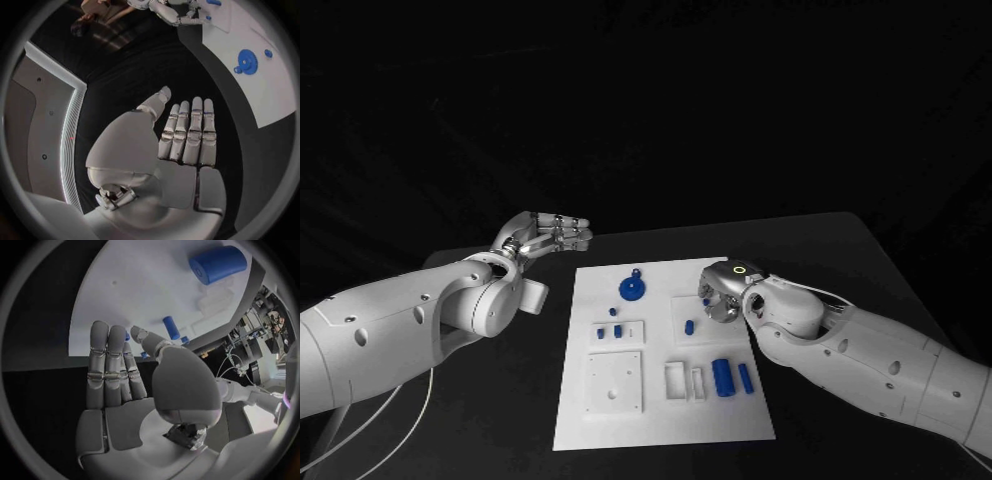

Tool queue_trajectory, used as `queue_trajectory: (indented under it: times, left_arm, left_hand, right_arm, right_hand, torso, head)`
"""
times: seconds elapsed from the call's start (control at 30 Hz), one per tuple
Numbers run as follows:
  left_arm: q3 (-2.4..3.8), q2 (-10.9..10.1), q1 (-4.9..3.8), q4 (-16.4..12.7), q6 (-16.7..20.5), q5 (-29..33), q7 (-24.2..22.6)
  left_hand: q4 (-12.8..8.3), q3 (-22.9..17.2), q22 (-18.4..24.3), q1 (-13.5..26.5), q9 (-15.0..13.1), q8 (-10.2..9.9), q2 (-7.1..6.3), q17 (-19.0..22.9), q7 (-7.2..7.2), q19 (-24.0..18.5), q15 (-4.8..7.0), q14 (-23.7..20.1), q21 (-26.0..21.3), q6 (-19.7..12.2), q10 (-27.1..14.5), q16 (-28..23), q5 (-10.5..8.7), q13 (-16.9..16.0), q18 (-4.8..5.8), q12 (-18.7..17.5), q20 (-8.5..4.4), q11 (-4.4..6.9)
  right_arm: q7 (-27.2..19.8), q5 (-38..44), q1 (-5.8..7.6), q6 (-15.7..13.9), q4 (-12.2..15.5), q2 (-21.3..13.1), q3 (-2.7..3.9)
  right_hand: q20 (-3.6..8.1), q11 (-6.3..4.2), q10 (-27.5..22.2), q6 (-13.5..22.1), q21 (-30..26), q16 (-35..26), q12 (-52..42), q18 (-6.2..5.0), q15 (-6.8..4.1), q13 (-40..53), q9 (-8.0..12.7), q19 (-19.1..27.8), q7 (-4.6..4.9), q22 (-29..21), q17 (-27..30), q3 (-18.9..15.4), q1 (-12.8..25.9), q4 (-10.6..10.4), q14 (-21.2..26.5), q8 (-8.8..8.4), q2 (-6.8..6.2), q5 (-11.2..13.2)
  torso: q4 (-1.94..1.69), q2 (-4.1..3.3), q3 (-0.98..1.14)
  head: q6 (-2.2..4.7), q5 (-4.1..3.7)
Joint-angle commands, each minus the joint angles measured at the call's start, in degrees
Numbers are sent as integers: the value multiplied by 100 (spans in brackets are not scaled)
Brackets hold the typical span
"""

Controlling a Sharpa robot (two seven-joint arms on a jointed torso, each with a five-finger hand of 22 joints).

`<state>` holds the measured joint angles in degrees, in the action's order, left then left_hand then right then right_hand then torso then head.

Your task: Assemble the parts on the task board

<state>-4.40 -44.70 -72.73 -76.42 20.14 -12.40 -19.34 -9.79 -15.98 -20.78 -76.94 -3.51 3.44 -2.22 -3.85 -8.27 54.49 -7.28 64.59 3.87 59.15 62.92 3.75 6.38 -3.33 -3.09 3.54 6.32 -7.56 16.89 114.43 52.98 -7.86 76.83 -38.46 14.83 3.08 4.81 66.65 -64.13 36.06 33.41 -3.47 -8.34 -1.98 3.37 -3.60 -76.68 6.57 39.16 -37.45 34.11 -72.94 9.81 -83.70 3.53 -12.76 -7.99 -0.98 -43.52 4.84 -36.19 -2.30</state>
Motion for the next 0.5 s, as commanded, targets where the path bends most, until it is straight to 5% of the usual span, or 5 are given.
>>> queue_trajectory:
  times: [0.03,0.5]
  left_arm:
    - [6,-11,-11,-58,-89,145,-127]
    - [6,-20,-13,-99,-81,150,-95]
  left_hand:
    - [-32,3,25,-15,-7,23,57,10,6,52,-10,-40,32,35,-26,-21,16,4,14,1,-8,-23]
    - [-38,21,69,-12,-6,22,63,10,5,65,-17,-55,36,48,-46,-21,14,4,5,2,-1,-35]
  right_arm:
    - [119,307,-3,-64,-27,32,-35]
    - [123,382,-3,-5,-138,116,-204]
  right_hand:
    - [6,-18,-4,-52,-68,70,17,-76,-10,-3,-3,-42,-10,159,-18,79,11,2,-52,3,-64,37]
    - [8,-79,258,-268,-29,364,18,-101,-11,-2,-7,-21,-35,767,-133,502,51,-12,-14,4,19,125]
  torso:
    - [1,-7,-14]
    - [-1,-2,-15]
  head:
    - [-44,47]
    - [-194,147]
